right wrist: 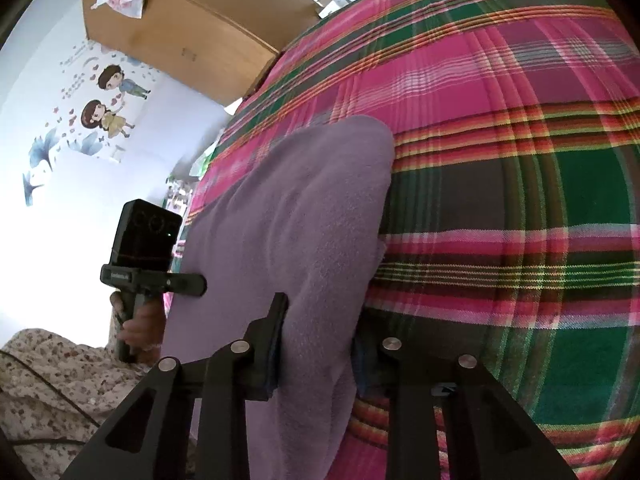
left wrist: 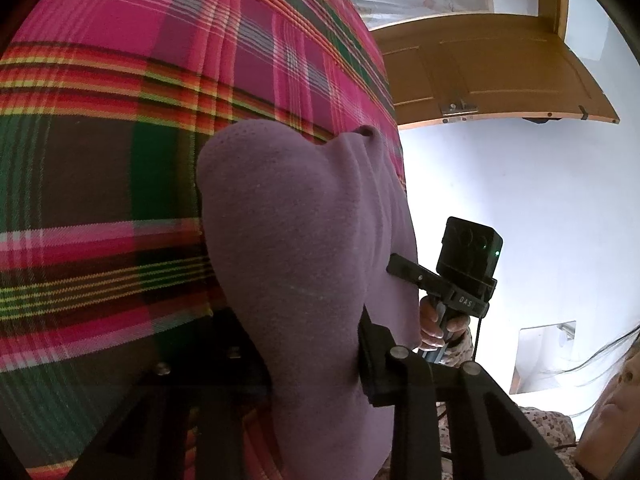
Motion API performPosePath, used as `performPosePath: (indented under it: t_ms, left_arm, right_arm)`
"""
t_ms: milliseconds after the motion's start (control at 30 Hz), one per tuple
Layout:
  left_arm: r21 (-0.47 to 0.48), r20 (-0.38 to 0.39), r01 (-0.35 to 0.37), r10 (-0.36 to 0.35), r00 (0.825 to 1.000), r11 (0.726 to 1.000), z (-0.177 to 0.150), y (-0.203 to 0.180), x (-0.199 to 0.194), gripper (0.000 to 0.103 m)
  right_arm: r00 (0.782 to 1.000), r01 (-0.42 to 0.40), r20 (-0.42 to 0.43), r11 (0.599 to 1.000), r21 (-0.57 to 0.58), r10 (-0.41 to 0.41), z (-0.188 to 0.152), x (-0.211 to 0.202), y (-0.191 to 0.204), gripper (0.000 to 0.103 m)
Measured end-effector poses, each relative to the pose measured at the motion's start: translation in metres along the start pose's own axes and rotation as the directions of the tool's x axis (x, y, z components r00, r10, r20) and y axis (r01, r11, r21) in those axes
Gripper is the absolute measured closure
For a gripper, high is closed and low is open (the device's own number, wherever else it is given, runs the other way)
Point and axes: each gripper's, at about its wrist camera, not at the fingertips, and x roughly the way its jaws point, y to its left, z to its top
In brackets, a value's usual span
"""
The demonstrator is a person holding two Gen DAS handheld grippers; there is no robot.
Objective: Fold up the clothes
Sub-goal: 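Grasp the fleece with the right gripper beside the left gripper and hold it up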
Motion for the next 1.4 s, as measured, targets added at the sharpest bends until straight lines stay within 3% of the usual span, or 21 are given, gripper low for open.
performPosePath:
  t_ms: [567, 967, 1167, 1400]
  left_arm:
    - [-0.011, -0.007, 0.001, -0.001, 1.000, 1.000, 0.015, -0.005, 0.005, 0.072]
    - [0.096, -0.017, -0.117, 0.120, 0.993, 0.988, 0.035, -0.044, 0.013, 0.072]
    - [0.134, 0.034, -0.122, 0.119, 0.992, 0.983, 0.051, -0.059, -0.009, 0.072]
    - [0.124, 0.094, -0.145, 0.134, 0.987, 0.982, 0.068, -0.055, -0.040, 0.072]
  right_arm:
    - [0.994, 0.045, 0.096, 0.999, -0.022, -0.043, -0.012, 0.000, 0.006, 0.076]
    - [0.979, 0.144, 0.146, 0.990, -0.008, -0.141, -0.017, -0.004, 0.028, 0.081]
    - [0.976, 0.134, 0.175, 0.991, -0.004, -0.131, -0.016, -0.006, 0.042, 0.082]
    - [0.977, 0.112, 0.188, 0.992, -0.051, -0.101, 0.011, 0.010, 0.073, 0.082]
